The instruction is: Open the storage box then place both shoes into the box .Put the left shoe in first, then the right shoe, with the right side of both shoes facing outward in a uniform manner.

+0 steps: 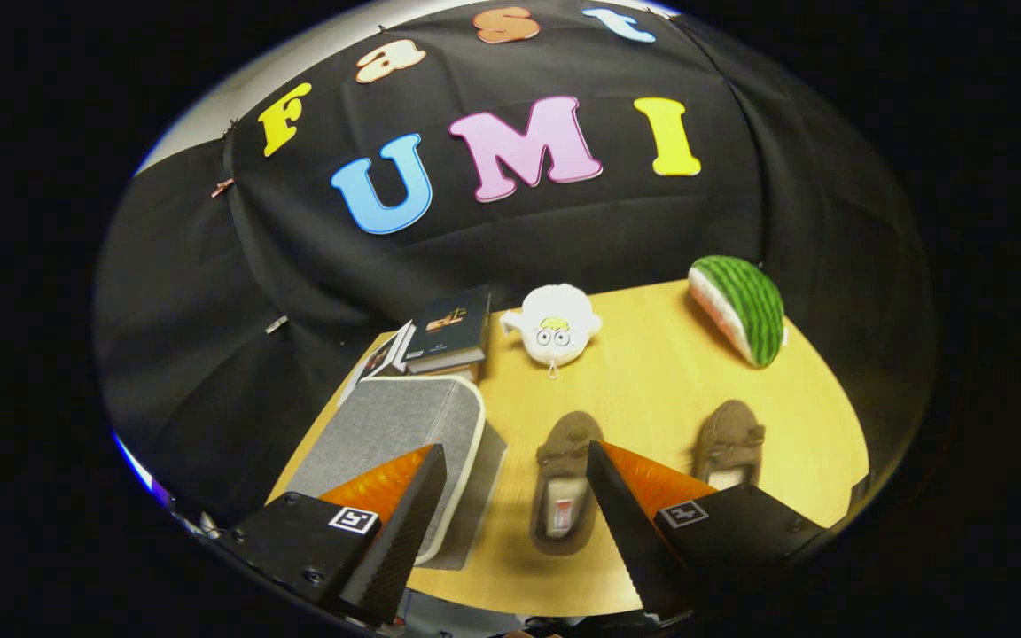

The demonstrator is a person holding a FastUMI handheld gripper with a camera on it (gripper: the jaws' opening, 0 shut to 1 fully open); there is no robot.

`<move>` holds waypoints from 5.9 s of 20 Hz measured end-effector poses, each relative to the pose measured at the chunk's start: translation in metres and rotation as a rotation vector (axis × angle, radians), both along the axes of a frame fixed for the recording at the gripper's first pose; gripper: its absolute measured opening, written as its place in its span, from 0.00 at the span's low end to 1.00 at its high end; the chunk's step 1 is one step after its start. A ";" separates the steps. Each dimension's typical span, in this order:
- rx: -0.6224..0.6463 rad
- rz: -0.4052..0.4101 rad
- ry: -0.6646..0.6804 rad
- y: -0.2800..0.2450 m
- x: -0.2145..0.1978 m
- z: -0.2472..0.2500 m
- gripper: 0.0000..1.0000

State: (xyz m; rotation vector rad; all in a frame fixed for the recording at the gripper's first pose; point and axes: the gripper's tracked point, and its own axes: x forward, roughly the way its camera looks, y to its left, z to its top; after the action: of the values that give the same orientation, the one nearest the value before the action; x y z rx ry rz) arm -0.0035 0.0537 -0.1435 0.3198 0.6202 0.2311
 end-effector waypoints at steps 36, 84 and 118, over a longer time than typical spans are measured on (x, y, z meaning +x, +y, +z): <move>0.808 0.457 0.556 0.133 -0.033 -0.066 0.05; 0.423 0.568 0.070 0.381 -0.004 0.072 0.97; -0.220 0.040 0.131 -0.025 0.008 -0.065 0.98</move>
State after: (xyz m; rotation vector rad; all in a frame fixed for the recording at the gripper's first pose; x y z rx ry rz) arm 0.0040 0.0288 -0.2080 0.1106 0.7747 0.1793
